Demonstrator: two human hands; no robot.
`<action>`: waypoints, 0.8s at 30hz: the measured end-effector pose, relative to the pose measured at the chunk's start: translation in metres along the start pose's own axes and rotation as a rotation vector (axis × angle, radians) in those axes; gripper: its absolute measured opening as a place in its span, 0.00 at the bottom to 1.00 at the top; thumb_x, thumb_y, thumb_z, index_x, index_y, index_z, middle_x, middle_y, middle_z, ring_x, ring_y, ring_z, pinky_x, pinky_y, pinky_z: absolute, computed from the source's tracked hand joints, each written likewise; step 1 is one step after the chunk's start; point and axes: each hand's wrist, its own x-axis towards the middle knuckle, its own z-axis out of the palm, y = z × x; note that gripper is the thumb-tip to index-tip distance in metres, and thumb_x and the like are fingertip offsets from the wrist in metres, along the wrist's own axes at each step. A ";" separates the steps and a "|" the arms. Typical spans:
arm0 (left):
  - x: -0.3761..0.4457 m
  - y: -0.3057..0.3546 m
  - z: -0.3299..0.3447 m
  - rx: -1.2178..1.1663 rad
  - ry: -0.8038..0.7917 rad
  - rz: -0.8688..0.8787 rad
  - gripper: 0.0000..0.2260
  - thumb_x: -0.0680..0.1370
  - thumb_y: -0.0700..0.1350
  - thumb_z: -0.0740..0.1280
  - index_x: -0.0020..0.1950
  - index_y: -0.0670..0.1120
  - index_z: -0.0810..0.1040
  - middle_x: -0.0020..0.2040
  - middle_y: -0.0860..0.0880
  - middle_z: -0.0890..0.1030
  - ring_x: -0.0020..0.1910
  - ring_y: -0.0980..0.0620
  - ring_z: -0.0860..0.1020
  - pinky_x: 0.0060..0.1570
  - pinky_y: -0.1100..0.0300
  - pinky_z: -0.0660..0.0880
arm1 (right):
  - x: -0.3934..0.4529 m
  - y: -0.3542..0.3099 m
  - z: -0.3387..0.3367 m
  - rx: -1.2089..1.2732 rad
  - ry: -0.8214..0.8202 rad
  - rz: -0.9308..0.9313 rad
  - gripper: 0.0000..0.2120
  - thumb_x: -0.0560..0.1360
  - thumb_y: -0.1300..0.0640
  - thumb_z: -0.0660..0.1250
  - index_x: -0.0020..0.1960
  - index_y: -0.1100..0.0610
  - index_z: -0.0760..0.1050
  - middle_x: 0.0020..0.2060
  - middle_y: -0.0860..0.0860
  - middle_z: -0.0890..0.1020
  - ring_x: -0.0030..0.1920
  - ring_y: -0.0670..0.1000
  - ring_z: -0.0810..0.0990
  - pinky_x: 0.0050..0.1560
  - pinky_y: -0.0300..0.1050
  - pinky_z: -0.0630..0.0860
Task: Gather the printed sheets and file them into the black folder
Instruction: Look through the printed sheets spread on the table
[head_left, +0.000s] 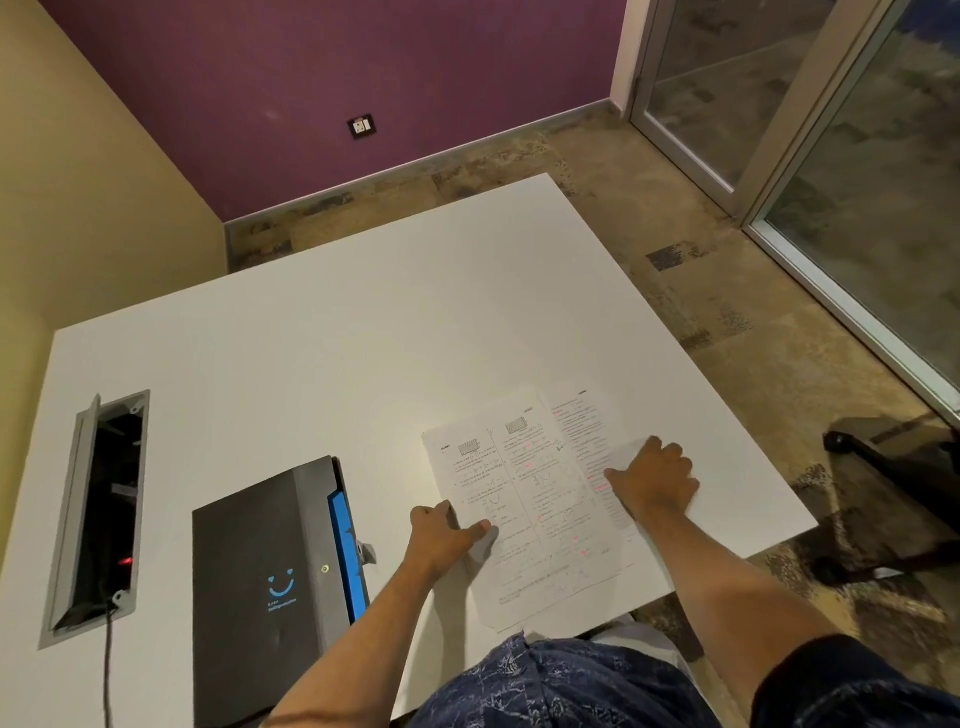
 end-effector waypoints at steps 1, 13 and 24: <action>0.000 -0.001 -0.001 0.012 -0.009 0.003 0.19 0.73 0.58 0.74 0.56 0.50 0.74 0.57 0.50 0.63 0.58 0.50 0.69 0.56 0.60 0.68 | 0.000 -0.001 0.001 -0.006 -0.014 0.001 0.36 0.72 0.40 0.73 0.71 0.59 0.67 0.66 0.60 0.75 0.66 0.61 0.75 0.63 0.58 0.75; -0.004 0.001 -0.004 -0.063 -0.046 0.063 0.38 0.72 0.60 0.74 0.76 0.44 0.67 0.75 0.48 0.66 0.73 0.47 0.67 0.73 0.50 0.65 | -0.008 -0.026 0.010 0.228 -0.075 -0.122 0.21 0.77 0.57 0.66 0.70 0.59 0.77 0.65 0.60 0.79 0.63 0.63 0.80 0.64 0.54 0.77; -0.005 0.001 -0.001 -0.223 -0.099 0.089 0.36 0.73 0.58 0.75 0.77 0.48 0.68 0.79 0.51 0.64 0.71 0.56 0.69 0.69 0.56 0.68 | -0.020 -0.056 0.007 0.297 -0.135 -0.096 0.18 0.81 0.52 0.65 0.64 0.64 0.75 0.61 0.61 0.80 0.61 0.63 0.81 0.58 0.53 0.77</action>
